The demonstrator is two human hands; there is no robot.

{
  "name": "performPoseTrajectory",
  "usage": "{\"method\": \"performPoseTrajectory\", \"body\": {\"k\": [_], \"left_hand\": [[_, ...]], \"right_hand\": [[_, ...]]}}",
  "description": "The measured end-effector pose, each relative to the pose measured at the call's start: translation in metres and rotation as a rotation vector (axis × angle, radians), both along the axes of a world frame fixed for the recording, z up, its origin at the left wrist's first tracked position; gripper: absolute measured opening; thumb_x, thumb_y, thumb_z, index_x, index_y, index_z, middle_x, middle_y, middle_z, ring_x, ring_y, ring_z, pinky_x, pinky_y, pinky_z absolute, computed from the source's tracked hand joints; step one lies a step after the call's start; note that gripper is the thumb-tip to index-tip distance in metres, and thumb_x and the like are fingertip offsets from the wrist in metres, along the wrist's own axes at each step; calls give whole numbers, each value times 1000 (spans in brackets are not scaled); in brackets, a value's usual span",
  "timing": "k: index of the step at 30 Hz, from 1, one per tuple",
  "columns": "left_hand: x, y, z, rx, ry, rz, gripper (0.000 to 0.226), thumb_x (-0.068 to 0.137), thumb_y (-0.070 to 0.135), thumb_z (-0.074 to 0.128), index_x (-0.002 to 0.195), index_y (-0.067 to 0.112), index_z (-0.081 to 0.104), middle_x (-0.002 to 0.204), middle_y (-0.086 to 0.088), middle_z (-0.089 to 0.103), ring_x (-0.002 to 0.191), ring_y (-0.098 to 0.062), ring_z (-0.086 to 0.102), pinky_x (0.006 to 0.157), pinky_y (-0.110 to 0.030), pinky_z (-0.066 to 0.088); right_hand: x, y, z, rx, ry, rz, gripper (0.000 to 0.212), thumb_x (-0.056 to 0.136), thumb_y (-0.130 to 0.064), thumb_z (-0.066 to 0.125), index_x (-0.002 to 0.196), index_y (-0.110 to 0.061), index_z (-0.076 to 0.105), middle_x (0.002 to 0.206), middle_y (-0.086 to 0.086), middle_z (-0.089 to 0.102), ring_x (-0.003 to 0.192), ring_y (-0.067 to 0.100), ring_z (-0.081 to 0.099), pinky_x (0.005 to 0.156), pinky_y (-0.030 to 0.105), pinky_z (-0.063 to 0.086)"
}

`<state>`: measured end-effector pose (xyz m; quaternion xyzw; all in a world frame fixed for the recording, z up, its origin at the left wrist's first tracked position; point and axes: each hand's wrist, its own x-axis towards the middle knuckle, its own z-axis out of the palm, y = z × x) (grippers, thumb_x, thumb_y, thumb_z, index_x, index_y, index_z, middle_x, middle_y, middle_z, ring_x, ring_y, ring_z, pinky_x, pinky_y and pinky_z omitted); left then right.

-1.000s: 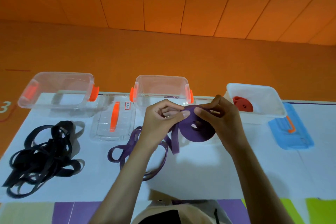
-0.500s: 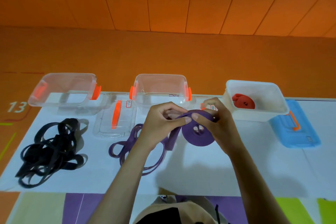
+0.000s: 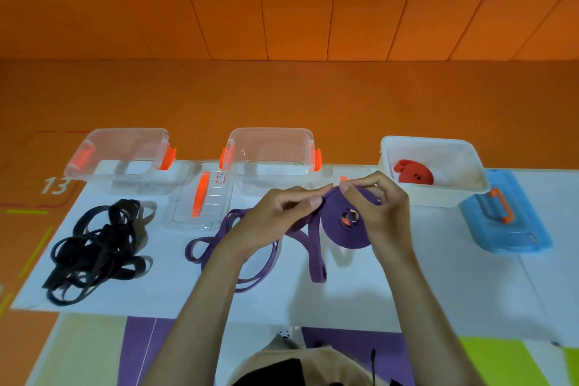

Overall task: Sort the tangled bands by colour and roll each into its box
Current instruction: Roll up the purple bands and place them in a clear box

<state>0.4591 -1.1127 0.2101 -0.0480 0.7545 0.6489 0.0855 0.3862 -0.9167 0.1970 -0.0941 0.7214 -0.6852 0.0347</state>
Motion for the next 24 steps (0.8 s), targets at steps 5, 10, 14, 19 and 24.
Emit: {"method": "performPoseTrajectory", "body": {"k": [5,10,14,19,24], "left_hand": [[10,19,1,93,-44,86,34,106,12,62,139,20,69,100,7,76,80,-5,65,94,-47,61],[27,22,4,165,-134,116,33,95,14,78,127,19,74,107,-2,81,72,-11,73,61,-20,53],[35,25,2,104,-217,136,22,93,32,81,109,17,82,105,-21,77,88,-30,72,72,-28,56],[45,29,4,85,-200,70,21,92,27,82,106,12,81,103,-7,80,103,-27,75,99,-34,58],[51,38,11,-36,-93,57,17,94,35,80,105,22,80,105,-8,78,107,-24,75,103,-38,56]], "right_hand": [[9,16,-8,36,-10,3,15,86,-17,86,85,-15,71,85,-4,73,80,12,71,67,19,53],[22,25,-8,16,26,112,14,87,-13,84,87,-18,71,85,-8,73,82,5,71,69,14,52],[36,27,-6,51,75,221,16,88,-16,84,88,-27,73,86,-15,74,84,8,72,68,15,54],[45,37,-5,58,99,277,14,89,-18,84,90,-27,73,88,-7,76,86,18,75,70,23,59],[49,44,1,19,95,278,12,90,-17,83,93,-23,73,89,-7,75,87,18,76,67,23,59]]}}
